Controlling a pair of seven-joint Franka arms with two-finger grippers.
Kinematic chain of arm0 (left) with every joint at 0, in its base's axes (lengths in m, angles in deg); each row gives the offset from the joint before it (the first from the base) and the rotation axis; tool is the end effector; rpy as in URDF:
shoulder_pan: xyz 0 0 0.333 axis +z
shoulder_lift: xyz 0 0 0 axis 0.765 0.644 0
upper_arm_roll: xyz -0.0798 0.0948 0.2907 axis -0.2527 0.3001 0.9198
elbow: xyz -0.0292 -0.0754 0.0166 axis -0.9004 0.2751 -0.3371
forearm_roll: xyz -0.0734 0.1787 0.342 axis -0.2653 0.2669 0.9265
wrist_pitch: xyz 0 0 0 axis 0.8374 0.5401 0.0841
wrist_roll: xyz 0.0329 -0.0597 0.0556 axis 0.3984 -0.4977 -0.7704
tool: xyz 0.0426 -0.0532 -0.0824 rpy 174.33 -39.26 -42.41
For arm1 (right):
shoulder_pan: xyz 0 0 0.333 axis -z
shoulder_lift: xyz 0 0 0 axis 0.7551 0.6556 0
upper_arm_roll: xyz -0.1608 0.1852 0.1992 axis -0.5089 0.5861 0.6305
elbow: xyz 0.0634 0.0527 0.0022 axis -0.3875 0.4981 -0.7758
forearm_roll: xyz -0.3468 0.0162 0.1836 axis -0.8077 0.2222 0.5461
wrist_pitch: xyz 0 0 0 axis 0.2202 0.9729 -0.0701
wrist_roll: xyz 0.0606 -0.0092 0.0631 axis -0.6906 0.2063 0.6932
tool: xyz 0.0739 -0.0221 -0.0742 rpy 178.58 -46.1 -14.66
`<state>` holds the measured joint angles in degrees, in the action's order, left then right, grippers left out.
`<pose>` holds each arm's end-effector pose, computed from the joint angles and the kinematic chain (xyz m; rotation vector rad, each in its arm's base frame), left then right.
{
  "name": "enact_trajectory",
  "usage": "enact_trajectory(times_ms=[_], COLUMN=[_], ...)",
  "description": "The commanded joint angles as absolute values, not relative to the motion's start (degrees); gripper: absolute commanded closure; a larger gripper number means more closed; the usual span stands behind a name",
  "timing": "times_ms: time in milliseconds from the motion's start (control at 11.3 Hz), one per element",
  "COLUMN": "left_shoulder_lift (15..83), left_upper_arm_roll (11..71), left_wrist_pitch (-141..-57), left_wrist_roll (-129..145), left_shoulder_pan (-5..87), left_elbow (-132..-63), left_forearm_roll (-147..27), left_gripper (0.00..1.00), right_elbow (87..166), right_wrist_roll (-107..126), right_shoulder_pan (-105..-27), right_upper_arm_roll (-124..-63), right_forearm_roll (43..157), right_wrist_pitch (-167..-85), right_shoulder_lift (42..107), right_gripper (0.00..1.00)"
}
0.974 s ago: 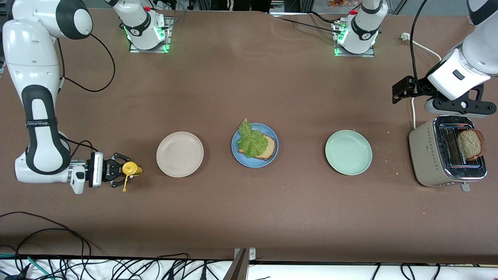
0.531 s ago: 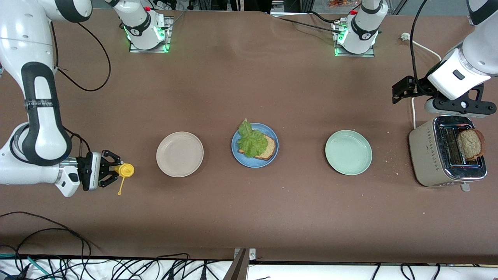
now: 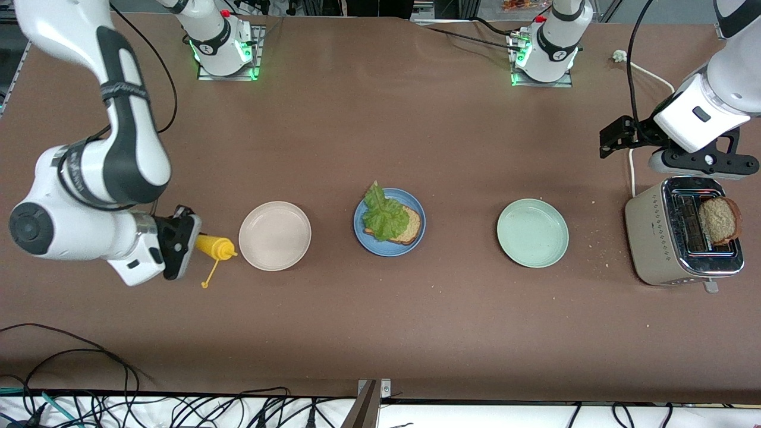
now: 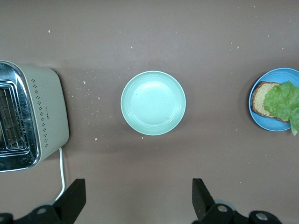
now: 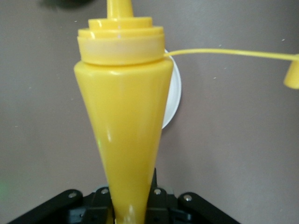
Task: Make sandwich in blue plate with both arms
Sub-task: 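Lift the yellow bottle and carry it over the blue plate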
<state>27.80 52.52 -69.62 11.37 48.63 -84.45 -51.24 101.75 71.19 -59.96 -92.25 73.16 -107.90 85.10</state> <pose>0.5690 -0.0780 0.6033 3.1240 -0.1331 -0.1065 0.6938 0.1098 0.3855 -2.3691 -1.7202 0.1496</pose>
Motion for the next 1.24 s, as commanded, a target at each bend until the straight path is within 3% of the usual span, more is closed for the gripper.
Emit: enact_trajectory(times_ms=[0,531,1151], left_shoulder_lift=[27.5,27.5,27.5], left_upper_arm_roll=[52.5,52.5,52.5], left_wrist_pitch=[-68.5,-68.5,-68.5], left_wrist_roll=[11.2,11.2,11.2], left_shoulder_pan=[48.8,48.8,48.8], left_elbow=[-83.7,-83.8,-83.8], left_forearm_roll=[-51.9,-51.9,-51.9], left_gripper=[0.00,0.00,0.00], right_elbow=[103.4,103.4,99.6], right_wrist_roll=[60.2,38.3,26.1], right_shoulder_pan=[-67.2,-83.6,-95.9], right_upper_arm_roll=[-95.2,-95.2,-96.3], right_forearm_roll=[67.0,54.3,46.2], right_wrist_pitch=[-104.4,-103.8,-101.5], right_shoulder_lift=[82.5,85.6,96.0], right_gripper=[1.00,1.00,1.00])
